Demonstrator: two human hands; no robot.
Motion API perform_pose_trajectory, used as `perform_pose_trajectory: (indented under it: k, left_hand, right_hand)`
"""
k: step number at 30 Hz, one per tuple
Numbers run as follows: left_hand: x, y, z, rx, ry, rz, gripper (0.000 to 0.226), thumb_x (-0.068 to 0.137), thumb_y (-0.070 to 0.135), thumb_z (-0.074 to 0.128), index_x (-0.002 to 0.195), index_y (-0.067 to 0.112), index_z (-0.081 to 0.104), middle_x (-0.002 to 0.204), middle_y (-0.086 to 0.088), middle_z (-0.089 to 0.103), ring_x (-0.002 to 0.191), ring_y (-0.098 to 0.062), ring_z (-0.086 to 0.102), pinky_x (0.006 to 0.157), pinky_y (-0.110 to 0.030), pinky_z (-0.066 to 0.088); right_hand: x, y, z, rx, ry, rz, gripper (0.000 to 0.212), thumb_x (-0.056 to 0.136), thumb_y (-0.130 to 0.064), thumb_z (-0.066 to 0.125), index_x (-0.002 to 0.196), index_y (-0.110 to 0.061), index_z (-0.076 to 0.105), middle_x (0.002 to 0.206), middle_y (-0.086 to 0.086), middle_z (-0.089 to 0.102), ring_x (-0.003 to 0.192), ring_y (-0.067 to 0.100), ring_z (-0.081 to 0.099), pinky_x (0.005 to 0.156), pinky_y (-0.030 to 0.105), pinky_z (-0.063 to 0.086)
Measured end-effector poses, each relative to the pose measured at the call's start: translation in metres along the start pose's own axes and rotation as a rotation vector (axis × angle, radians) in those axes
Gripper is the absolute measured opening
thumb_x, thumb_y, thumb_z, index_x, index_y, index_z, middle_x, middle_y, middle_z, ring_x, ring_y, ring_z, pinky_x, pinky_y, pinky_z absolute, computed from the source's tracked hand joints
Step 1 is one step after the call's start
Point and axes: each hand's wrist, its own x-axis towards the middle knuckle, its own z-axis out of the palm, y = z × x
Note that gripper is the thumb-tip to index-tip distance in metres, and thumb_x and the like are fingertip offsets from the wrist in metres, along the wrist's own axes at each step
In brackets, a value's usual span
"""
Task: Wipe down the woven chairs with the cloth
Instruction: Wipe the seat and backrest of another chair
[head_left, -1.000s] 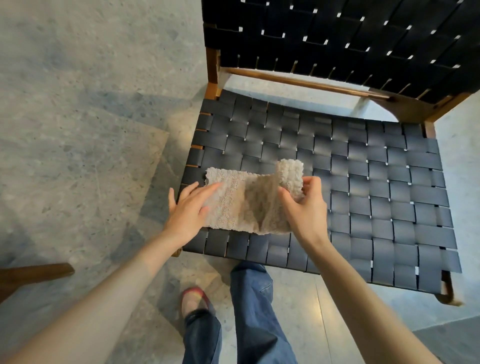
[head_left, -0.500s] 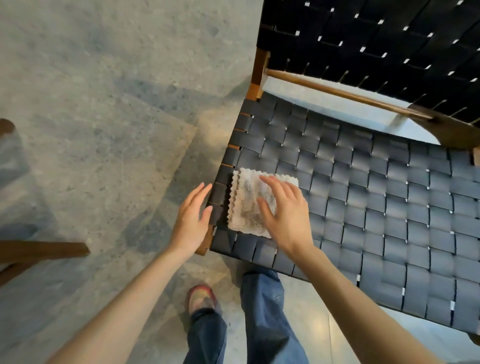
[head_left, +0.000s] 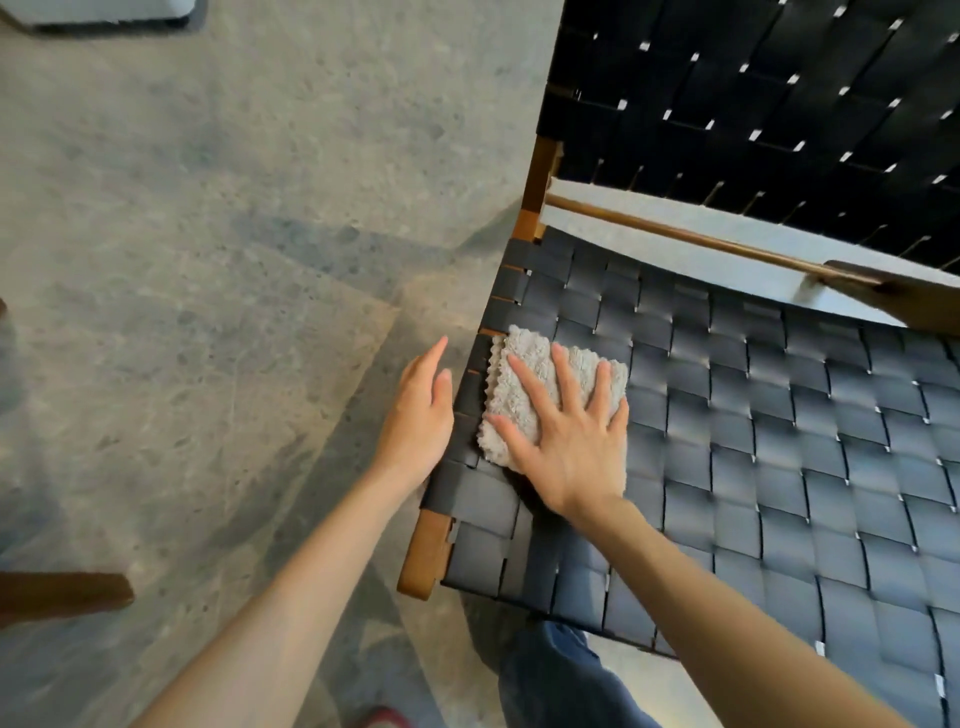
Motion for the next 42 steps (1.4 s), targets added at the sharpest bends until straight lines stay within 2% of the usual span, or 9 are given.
perform_pose_trajectory:
  k: [10, 15, 20, 26, 31, 33, 36, 39, 42]
  left_hand:
    - [0.085, -0.004, 0.040, 0.130, -0.019, 0.151, 0.047, 0.103, 0.029, 0.031, 0.148, 0.019, 0.028, 0.154, -0.002, 0.028, 0.138, -0.015, 0.030, 0.110, -0.025, 0.021]
    - [0.099, -0.013, 0.049, 0.167, 0.031, 0.251, 0.048, 0.102, 0.033, 0.032, 0.148, 0.019, 0.030, 0.152, -0.001, 0.033, 0.139, -0.017, 0.031, 0.112, -0.030, 0.024]
    - [0.095, -0.012, 0.047, 0.188, 0.087, 0.281, 0.046, 0.101, 0.034, 0.035, 0.145, 0.022, 0.036, 0.147, -0.002, 0.042, 0.135, -0.020, 0.038, 0.107, -0.030, 0.030]
    - [0.095, -0.013, 0.045, 0.138, 0.053, 0.258, 0.044, 0.102, 0.033, 0.033, 0.144, 0.023, 0.038, 0.149, 0.000, 0.039, 0.137, -0.019, 0.034, 0.108, -0.028, 0.027]
    - [0.088, -0.016, 0.044, -0.282, -0.051, 0.167, 0.040, 0.104, 0.019, 0.028, 0.141, 0.007, 0.040, 0.149, -0.006, 0.037, 0.138, -0.017, 0.032, 0.114, -0.029, 0.023]
    - [0.078, -0.020, 0.042, -0.311, -0.040, 0.162, 0.040, 0.104, 0.017, 0.029, 0.140, 0.006, 0.042, 0.147, -0.007, 0.040, 0.136, -0.017, 0.035, 0.114, -0.029, 0.024]
    - [0.061, -0.027, 0.037, -0.326, -0.022, 0.185, 0.038, 0.103, 0.015, 0.033, 0.138, 0.005, 0.044, 0.144, -0.006, 0.043, 0.134, -0.015, 0.038, 0.103, -0.016, 0.026]
    - [0.046, -0.032, 0.031, -0.317, -0.007, 0.203, 0.037, 0.103, 0.015, 0.036, 0.138, 0.007, 0.045, 0.142, -0.005, 0.046, 0.130, -0.014, 0.041, 0.102, -0.019, 0.029]
    - [0.033, -0.040, 0.024, -0.306, -0.031, 0.205, 0.034, 0.102, 0.014, 0.036, 0.132, 0.013, 0.052, 0.131, -0.002, 0.055, 0.113, -0.008, 0.051, 0.095, -0.018, 0.039]
  right_hand:
    - [0.151, 0.021, 0.002, 0.083, 0.164, 0.055, 0.058, 0.090, -0.072, 0.015, 0.145, -0.055, 0.008, 0.160, -0.013, 0.004, 0.147, 0.031, -0.008, 0.115, 0.057, -0.003]
    - [0.190, 0.027, -0.001, 0.104, 0.225, 0.052, 0.061, 0.089, -0.073, 0.018, 0.145, -0.050, 0.019, 0.159, -0.009, 0.016, 0.146, 0.033, 0.002, 0.113, 0.058, 0.004]
    - [0.207, 0.026, -0.007, 0.079, 0.250, 0.039, 0.064, 0.086, -0.075, 0.021, 0.144, -0.048, 0.027, 0.153, -0.005, 0.030, 0.141, 0.036, 0.017, 0.111, 0.057, 0.010]
    - [0.194, 0.025, -0.010, 0.047, 0.233, -0.038, 0.055, 0.093, -0.059, 0.025, 0.145, -0.040, 0.028, 0.150, 0.000, 0.035, 0.134, 0.038, 0.026, 0.106, 0.059, 0.021]
    - [0.155, 0.019, -0.007, 0.049, 0.209, -0.048, 0.056, 0.095, -0.053, 0.026, 0.147, -0.033, 0.027, 0.150, 0.003, 0.036, 0.133, 0.033, 0.026, 0.104, 0.056, 0.023]
    - [0.132, 0.016, -0.003, 0.048, 0.209, -0.043, 0.058, 0.094, -0.053, 0.027, 0.147, -0.031, 0.028, 0.147, 0.005, 0.040, 0.131, 0.031, 0.029, 0.102, 0.052, 0.025]
    - [0.094, 0.009, 0.002, 0.045, 0.206, -0.076, 0.058, 0.094, -0.052, 0.027, 0.148, -0.030, 0.028, 0.147, 0.003, 0.039, 0.131, 0.030, 0.029, 0.102, 0.050, 0.025]
    - [0.056, -0.003, 0.003, 0.053, 0.195, -0.117, 0.062, 0.090, -0.056, 0.023, 0.148, -0.035, 0.026, 0.151, -0.005, 0.035, 0.129, 0.028, 0.029, 0.102, 0.050, 0.025]
    - [0.018, -0.014, 0.005, 0.049, 0.185, -0.148, 0.067, 0.083, -0.060, 0.016, 0.146, -0.042, 0.027, 0.151, -0.010, 0.033, 0.126, 0.026, 0.030, 0.100, 0.048, 0.026]
